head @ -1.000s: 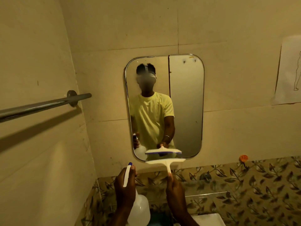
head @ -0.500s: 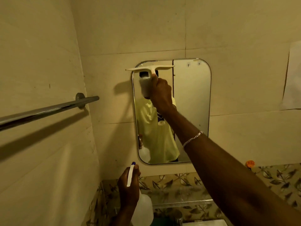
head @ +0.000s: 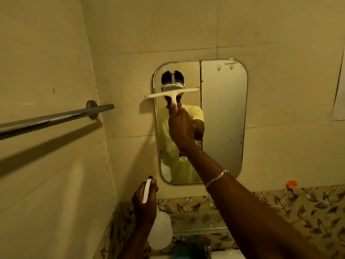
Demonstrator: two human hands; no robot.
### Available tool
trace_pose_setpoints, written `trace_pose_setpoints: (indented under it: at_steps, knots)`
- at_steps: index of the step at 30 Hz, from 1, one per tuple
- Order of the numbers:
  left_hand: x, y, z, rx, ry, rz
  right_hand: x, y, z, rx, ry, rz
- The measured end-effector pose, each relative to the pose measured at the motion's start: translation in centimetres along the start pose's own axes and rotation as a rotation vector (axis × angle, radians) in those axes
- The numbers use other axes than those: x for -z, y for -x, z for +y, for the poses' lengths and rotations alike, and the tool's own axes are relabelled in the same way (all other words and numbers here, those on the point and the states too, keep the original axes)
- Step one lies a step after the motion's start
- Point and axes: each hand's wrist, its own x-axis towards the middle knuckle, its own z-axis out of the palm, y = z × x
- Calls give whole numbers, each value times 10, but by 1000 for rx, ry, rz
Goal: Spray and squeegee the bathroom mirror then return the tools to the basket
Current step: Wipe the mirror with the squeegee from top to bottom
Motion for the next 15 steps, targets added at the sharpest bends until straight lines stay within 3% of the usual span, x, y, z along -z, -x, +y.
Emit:
trace_pose_setpoints:
  at_steps: [2,4,15]
  knots:
    - [1,-2,8,-14,22,13,-13,38,31,-2,-75,37]
    - [3,-2,10,-26,6,29,-28,77,61,-160,-193,37]
    - [6,-2,15,57,-43,-2,-54,256,195,-596,-135,-117]
